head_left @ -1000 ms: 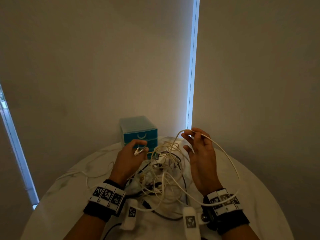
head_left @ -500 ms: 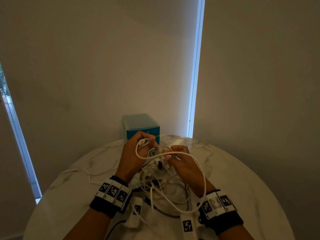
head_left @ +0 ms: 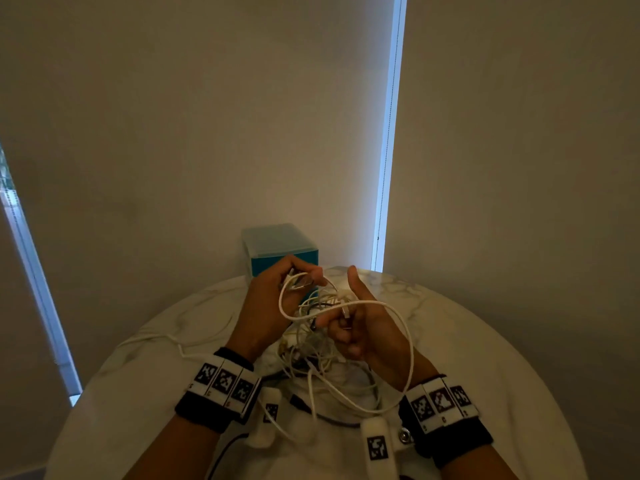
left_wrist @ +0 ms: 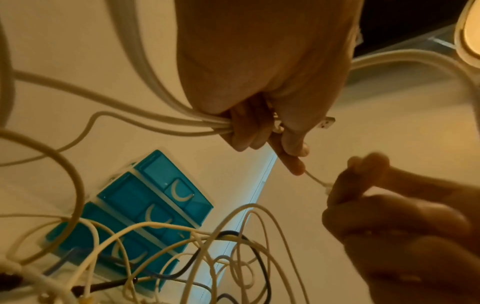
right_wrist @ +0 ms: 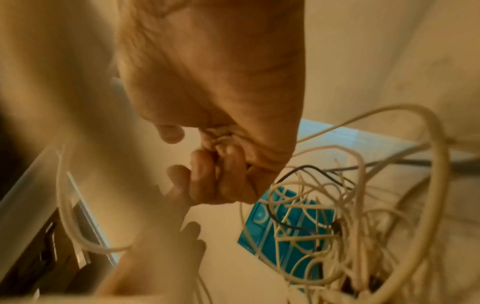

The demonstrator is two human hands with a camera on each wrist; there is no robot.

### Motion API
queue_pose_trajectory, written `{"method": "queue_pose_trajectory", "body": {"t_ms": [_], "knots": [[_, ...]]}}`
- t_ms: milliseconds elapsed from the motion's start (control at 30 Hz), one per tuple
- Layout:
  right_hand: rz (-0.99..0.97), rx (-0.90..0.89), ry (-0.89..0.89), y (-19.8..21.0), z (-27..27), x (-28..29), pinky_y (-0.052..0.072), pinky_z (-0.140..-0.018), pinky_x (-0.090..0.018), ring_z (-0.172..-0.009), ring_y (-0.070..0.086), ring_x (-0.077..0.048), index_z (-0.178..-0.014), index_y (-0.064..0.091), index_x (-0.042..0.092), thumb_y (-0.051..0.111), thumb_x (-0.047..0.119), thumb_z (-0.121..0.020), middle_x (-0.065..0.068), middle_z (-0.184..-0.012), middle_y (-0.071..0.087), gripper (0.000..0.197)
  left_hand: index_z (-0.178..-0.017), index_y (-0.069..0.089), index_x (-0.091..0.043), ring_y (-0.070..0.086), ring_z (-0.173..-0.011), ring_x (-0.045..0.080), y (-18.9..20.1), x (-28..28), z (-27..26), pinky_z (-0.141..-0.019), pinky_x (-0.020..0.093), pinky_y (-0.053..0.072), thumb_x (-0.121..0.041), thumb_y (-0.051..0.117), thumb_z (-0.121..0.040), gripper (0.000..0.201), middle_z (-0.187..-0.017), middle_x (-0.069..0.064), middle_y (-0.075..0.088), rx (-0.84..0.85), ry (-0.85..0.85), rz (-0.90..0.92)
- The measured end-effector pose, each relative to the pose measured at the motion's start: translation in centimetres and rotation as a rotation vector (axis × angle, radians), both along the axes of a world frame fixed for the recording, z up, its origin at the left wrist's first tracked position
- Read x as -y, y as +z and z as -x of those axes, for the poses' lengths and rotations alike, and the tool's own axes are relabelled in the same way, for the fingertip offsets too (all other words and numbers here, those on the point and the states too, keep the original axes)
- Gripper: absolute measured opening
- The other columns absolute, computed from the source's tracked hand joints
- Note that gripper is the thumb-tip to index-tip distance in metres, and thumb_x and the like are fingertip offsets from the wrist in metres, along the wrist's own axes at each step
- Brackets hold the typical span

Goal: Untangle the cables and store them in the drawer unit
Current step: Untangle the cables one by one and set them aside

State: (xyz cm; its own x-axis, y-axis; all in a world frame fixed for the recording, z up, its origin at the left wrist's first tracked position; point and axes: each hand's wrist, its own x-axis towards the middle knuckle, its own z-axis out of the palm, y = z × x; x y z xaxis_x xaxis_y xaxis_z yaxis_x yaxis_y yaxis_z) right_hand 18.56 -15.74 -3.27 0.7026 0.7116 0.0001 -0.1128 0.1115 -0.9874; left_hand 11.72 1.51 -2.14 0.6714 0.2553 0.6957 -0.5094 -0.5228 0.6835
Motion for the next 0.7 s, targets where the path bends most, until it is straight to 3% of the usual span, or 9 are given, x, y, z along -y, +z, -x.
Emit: {"method": "queue_pose_trajectory", "body": {"t_ms": [100,167,267,333,400,500,600,700], "knots": [[-0.126,-0.026,-0.065,-0.5,-0.7,0.3,0.013,-0.040,-0.023,-0.040,0.022,-0.008,-0.085,0.077,0.011,0.050,0.061,-0.103,0.001,-0.057,0.035,0.060,-0.104,0.077,-0.021,0.076,-0.095,0.008,0.2,-0.2,0.2,-0.084,0.023,0.058,-0.023,0.079,-0.097,0.008,-0.101,-0.010,0.080,-0.048,-0.013,-0.045],[-0.195,-0.064,-0.157,-0.7,-1.3,0.7,0.019,-0.035,-0.020,-0.036,0.028,-0.006,-0.092,0.072,0.010,0.048,0.049,-0.109,0.003,-0.055,0.038,0.050,-0.113,0.077,-0.029,0.075,-0.096,0.006,0.4,-0.7,0.3,-0.084,0.021,0.058,-0.025,0.082,-0.094,0.020,-0.102,-0.012,0.080,-0.128,-0.019,-0.058],[-0.314,-0.150,-0.447,0.4,-2.2,1.9,0.027,-0.033,-0.019,-0.037,0.035,-0.007,-0.102,0.068,0.009,0.047,0.036,-0.113,0.006,-0.053,0.042,0.036,-0.124,0.070,-0.031,0.071,-0.092,-0.002,1.2,-2.2,0.8,-0.073,0.012,0.054,-0.023,0.083,-0.092,0.036,-0.098,-0.017,0.077,-0.265,0.105,0.046],[-0.371,-0.155,-0.684,1.5,-3.0,2.9,0.026,-0.039,-0.021,-0.045,0.034,-0.009,-0.107,0.065,0.015,0.051,0.029,-0.108,0.005,-0.061,0.041,0.020,-0.118,0.072,-0.025,0.069,-0.094,0.003,2.1,-4.1,1.2,-0.069,0.017,0.051,-0.022,0.080,-0.094,0.025,-0.105,-0.010,0.075,-0.245,0.241,0.214],[-0.423,-0.154,-0.831,2.3,-4.0,4.0,0.024,-0.042,-0.023,-0.050,0.033,-0.010,-0.114,0.059,0.020,0.048,0.028,-0.105,0.004,-0.069,0.042,0.017,-0.109,0.075,-0.021,0.068,-0.092,0.016,3.5,-6.5,2.0,-0.070,0.028,0.048,-0.033,0.077,-0.094,0.019,-0.100,-0.003,0.074,-0.138,0.362,0.397],[-0.485,-0.179,-0.960,3.4,-6.0,5.0,0.029,-0.048,-0.025,-0.058,0.039,-0.011,-0.117,0.054,0.023,0.046,0.040,-0.102,0.003,-0.083,0.047,0.024,-0.116,0.073,-0.012,0.057,-0.087,0.019,6.7,-10.4,4.1,-0.074,0.036,0.044,-0.052,0.074,-0.081,0.054,-0.090,-0.005,0.061,0.010,0.479,0.586],[-0.679,-0.157,-1.124,4.8,-7.3,4.9,0.039,-0.060,-0.031,-0.072,0.050,-0.016,-0.114,0.053,0.028,0.050,0.047,-0.090,-0.001,-0.095,0.057,0.030,-0.121,0.063,-0.013,0.048,-0.070,0.011,10.6,-13.7,7.1,-0.064,0.029,0.042,-0.056,0.070,-0.068,0.069,-0.084,-0.008,0.050,0.308,0.492,0.772],[-0.774,-0.115,-1.237,7.0,-7.1,2.9,0.050,-0.087,-0.043,-0.104,0.062,-0.026,-0.124,0.056,0.035,0.045,0.054,-0.089,-0.009,-0.129,0.066,0.041,-0.118,0.057,-0.014,0.037,-0.064,0.007,13.4,-15.9,10.0,-0.057,0.022,0.031,-0.052,0.058,-0.081,0.053,-0.083,-0.010,0.048,0.646,0.455,0.829]]}}
